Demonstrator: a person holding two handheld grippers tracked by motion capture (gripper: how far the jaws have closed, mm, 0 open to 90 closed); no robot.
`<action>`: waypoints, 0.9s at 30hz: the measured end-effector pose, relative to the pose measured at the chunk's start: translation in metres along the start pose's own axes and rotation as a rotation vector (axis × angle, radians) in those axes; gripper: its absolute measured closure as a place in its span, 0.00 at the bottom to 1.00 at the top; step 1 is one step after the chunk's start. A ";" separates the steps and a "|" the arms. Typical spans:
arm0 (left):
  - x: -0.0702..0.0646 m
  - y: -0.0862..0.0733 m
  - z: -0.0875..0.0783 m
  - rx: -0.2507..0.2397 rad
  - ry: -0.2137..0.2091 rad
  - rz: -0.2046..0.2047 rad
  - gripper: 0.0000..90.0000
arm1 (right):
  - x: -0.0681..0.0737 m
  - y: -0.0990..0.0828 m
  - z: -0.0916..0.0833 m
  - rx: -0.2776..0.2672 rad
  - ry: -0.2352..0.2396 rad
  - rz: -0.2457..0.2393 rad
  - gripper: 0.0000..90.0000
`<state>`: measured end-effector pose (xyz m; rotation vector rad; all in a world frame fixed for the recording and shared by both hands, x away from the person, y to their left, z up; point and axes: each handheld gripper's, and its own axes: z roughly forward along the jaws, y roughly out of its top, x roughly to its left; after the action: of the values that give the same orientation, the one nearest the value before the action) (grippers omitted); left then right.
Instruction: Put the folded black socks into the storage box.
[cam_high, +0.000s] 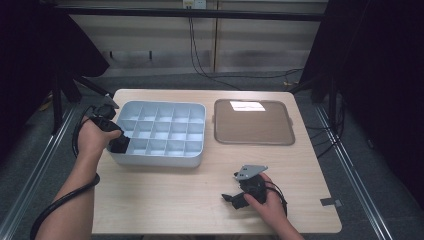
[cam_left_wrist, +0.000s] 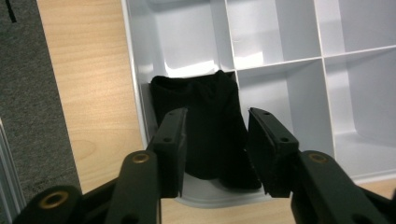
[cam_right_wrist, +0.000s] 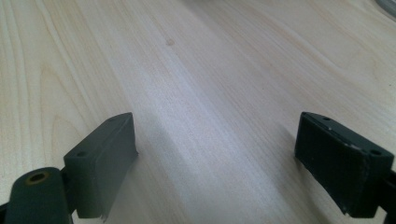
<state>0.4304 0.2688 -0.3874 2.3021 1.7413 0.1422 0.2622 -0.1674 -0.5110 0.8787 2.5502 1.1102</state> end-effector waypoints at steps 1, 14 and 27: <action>0.000 0.000 -0.001 -0.005 -0.002 -0.002 0.62 | 0.000 0.000 0.000 0.000 0.000 0.000 0.14; -0.009 0.000 -0.017 -0.047 -0.016 0.013 0.45 | 0.000 0.000 0.000 0.000 0.001 -0.001 0.14; -0.015 -0.002 -0.023 -0.053 -0.033 0.031 0.44 | 0.000 0.000 0.000 -0.001 0.001 -0.005 0.14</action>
<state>0.4190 0.2579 -0.3645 2.2818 1.6661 0.1535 0.2621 -0.1675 -0.5110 0.8719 2.5506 1.1106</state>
